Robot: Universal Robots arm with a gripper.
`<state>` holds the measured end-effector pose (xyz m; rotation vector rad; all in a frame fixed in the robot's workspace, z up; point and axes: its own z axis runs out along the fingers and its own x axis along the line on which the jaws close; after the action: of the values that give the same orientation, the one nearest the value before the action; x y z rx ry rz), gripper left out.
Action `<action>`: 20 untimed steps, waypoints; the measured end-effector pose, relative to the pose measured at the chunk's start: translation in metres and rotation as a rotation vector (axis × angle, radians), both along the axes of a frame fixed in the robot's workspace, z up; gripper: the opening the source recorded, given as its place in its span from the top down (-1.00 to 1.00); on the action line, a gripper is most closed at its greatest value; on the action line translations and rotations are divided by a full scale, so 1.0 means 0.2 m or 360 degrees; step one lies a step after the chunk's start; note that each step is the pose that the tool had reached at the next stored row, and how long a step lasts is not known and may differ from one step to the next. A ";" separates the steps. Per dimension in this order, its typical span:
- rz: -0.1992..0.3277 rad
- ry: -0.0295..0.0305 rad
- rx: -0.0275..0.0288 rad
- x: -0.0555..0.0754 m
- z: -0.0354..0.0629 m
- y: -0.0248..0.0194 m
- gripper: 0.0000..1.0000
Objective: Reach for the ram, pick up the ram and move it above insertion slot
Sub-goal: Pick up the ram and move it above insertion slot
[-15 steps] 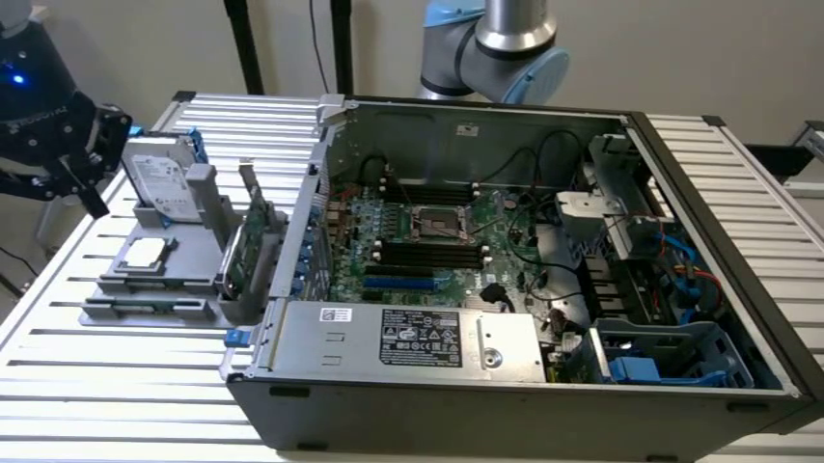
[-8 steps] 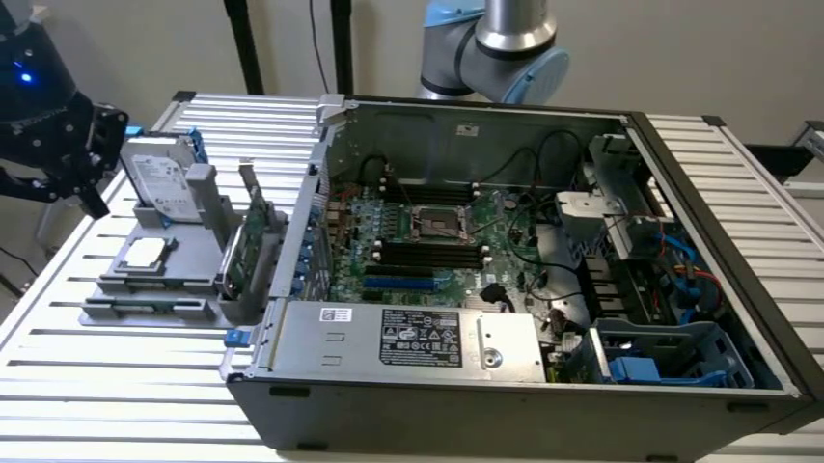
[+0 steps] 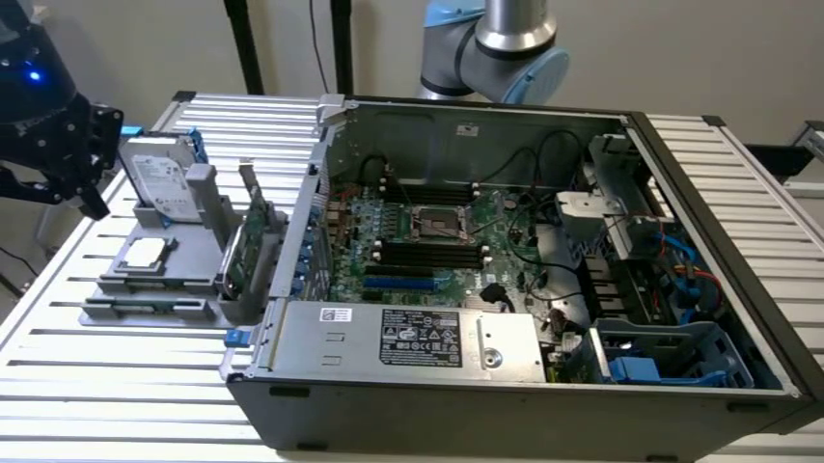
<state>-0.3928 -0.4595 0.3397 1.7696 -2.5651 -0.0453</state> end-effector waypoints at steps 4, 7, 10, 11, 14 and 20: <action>0.0116 -0.00036 0.00000 0.00 -0.006 0.000 0.79; 0.0201 -0.00072 0.00001 0.00 -0.011 0.000 0.79; 0.0290 -0.00114 0.00000 0.00 -0.014 0.000 0.79; 0.0318 -0.00127 0.00000 0.00 -0.015 0.000 0.79; 0.0402 -0.00153 0.00003 0.00 -0.016 0.000 0.79; 0.0417 -0.00154 0.00004 0.00 -0.016 0.000 0.76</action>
<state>-0.3927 -0.4596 0.3364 2.0930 -2.3152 -0.0317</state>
